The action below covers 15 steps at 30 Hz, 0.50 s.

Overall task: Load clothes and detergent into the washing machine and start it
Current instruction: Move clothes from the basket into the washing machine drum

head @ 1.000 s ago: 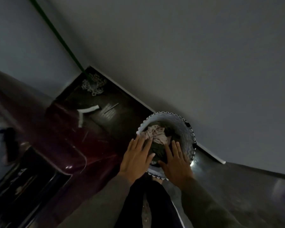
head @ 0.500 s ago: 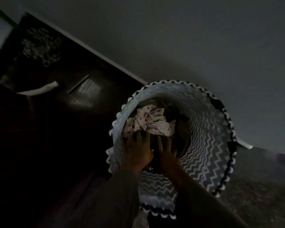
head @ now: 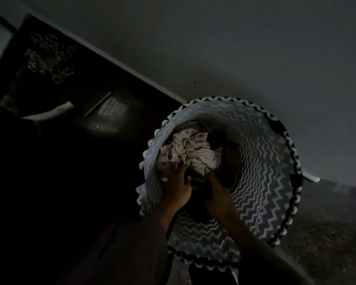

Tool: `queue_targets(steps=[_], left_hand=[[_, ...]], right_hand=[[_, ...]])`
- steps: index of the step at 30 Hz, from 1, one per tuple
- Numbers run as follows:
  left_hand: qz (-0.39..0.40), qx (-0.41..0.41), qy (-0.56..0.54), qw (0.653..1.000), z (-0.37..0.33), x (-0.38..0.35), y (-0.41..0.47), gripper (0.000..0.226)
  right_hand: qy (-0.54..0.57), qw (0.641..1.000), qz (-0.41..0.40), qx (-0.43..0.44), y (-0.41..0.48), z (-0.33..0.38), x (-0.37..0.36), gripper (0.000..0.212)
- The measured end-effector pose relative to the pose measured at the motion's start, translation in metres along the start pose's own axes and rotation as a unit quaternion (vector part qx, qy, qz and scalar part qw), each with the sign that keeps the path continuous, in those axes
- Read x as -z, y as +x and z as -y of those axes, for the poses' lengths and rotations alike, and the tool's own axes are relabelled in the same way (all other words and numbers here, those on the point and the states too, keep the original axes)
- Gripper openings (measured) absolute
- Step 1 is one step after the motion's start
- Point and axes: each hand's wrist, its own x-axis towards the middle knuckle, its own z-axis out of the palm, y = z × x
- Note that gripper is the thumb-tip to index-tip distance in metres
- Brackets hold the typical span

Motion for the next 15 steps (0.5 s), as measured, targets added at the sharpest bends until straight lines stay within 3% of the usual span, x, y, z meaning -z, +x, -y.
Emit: queue_targets(steps=[3,6,10,13,15], left_hand=[[-0.006,0.004,-0.128,0.992,-0.015,0.014,-0.028,0.041],[0.043,0.023,-0.251,0.967,-0.052,0.036,-0.069,0.042],[0.105,0.066,-0.431,0.894,-0.101,0.067,-0.123,0.026],[0.134,0.042,-0.535,0.833,-0.118,0.076,-0.152,0.051],[0.119,0.002,-0.573,0.811,-0.129,0.084,-0.171,0.049]], right_hand=[[-0.014,0.999,-0.041,0.009,-0.038,0.011,0.031,0.053],[0.02,0.995,-0.088,0.032,-0.071,0.03,0.064,0.045],[0.086,0.986,-0.125,0.068,-0.115,0.063,0.101,0.044],[0.151,0.975,-0.139,0.09,-0.148,0.086,0.117,0.043],[0.203,0.965,-0.125,0.108,-0.172,0.104,0.124,0.044]])
